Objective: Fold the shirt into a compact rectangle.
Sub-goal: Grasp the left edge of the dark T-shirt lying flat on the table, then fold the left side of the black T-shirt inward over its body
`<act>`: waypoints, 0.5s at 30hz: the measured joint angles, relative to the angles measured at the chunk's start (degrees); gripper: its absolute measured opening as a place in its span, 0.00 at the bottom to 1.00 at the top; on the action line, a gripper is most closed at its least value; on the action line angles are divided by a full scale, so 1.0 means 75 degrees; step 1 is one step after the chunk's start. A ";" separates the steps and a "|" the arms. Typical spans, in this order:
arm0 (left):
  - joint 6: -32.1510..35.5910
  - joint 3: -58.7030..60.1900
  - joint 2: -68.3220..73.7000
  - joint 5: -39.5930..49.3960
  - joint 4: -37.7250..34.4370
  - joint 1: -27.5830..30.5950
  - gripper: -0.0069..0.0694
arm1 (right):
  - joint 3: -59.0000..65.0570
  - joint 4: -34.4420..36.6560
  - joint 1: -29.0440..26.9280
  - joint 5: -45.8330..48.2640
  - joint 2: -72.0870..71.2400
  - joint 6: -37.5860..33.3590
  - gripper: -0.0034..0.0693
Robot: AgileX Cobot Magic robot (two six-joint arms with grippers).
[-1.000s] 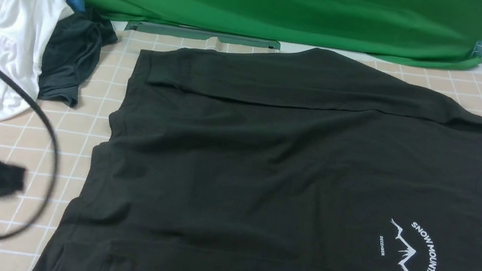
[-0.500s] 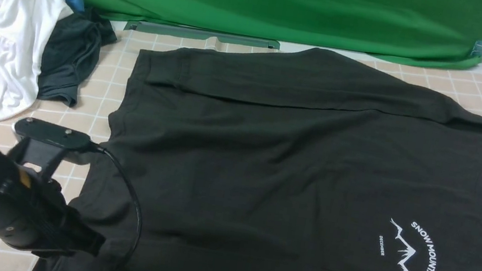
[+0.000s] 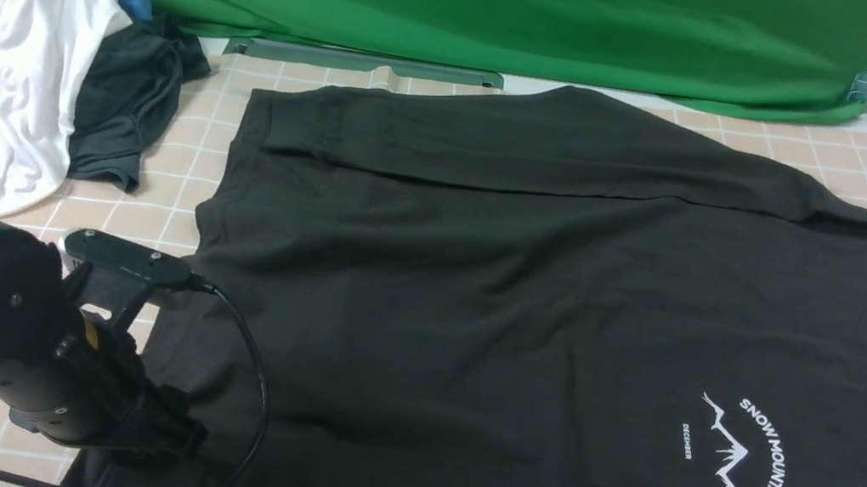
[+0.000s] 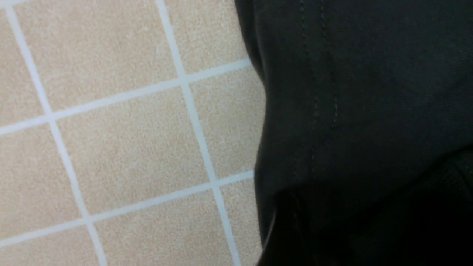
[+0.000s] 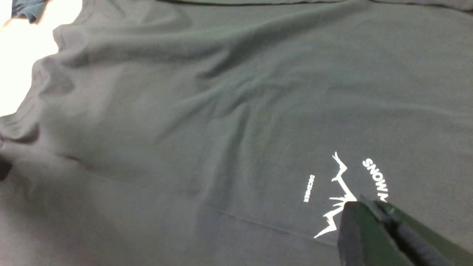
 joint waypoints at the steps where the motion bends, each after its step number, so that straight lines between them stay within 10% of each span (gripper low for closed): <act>1: 0.0002 0.0000 0.0000 0.0000 0.0000 0.0000 0.65 | 0.0000 0.0000 0.0000 -0.0001 0.0000 -0.0012 0.10; 9: 0.0608 0.0000 0.0000 0.0156 -0.0633 0.0000 0.17 | 0.0000 0.0000 0.0000 -0.0156 0.0000 -0.0143 0.10; 15: 0.0717 -0.0406 -0.0102 0.1031 -0.0755 0.0000 0.13 | 0.0000 0.0000 0.0000 -0.0246 0.0000 -0.0190 0.11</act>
